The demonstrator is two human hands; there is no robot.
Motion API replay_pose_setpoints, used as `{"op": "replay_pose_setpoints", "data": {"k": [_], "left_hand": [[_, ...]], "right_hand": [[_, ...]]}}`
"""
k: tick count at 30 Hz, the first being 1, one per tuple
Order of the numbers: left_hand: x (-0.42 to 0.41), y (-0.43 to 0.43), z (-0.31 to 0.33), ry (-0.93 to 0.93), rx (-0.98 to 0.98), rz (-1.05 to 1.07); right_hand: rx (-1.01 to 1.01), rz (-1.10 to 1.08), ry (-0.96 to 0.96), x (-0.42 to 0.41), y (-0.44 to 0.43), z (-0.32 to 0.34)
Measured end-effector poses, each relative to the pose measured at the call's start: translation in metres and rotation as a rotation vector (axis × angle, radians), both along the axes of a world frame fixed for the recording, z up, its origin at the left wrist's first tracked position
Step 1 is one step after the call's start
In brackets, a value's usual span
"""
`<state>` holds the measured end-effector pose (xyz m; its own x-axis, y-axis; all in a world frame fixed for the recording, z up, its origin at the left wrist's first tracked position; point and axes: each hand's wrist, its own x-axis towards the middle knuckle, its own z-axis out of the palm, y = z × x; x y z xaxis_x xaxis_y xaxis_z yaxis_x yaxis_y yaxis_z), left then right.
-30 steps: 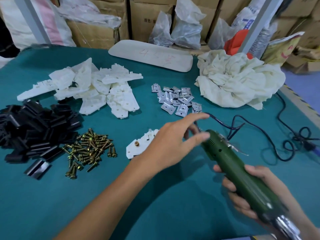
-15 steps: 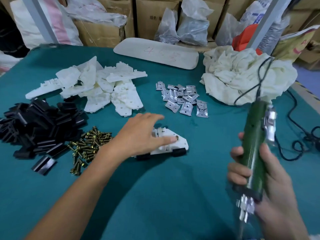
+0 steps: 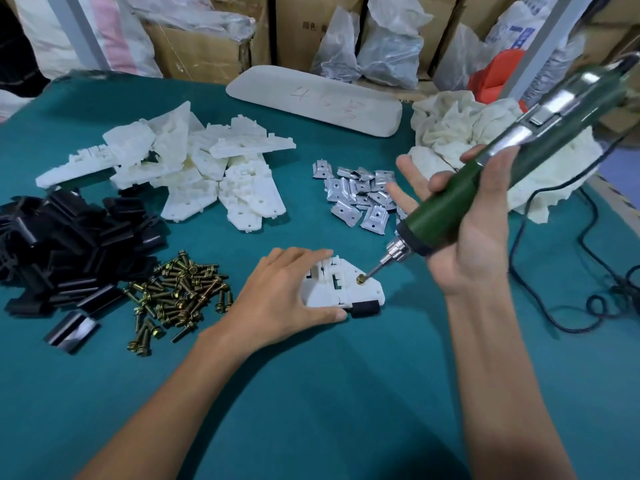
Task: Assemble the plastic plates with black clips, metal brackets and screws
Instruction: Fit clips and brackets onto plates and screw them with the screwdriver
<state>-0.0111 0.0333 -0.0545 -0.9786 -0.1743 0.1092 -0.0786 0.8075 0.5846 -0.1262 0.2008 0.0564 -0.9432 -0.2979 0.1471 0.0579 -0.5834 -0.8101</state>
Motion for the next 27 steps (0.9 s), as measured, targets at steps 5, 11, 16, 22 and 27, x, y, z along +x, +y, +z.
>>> {"op": "replay_pose_setpoints", "data": {"k": [5,11,16,22,27], "left_hand": [[0.0,-0.001,0.001,-0.014,0.046,-0.001],[-0.001,-0.001,0.002,-0.025,0.067,0.008],[0.0,0.001,0.004,-0.037,0.062,0.015],[0.0,0.0,0.003,-0.041,0.062,0.008],[-0.001,0.0,0.002,-0.032,0.056,0.014]], "right_hand": [[0.14,-0.071,0.145,-0.006,-0.013,-0.01],[0.143,-0.126,0.189,-0.011,-0.021,-0.018],[0.197,-0.16,0.184,-0.013,-0.019,-0.023],[0.263,-0.124,0.267,-0.009,-0.021,-0.022],[0.377,-0.044,0.416,-0.002,-0.025,-0.021]]}}
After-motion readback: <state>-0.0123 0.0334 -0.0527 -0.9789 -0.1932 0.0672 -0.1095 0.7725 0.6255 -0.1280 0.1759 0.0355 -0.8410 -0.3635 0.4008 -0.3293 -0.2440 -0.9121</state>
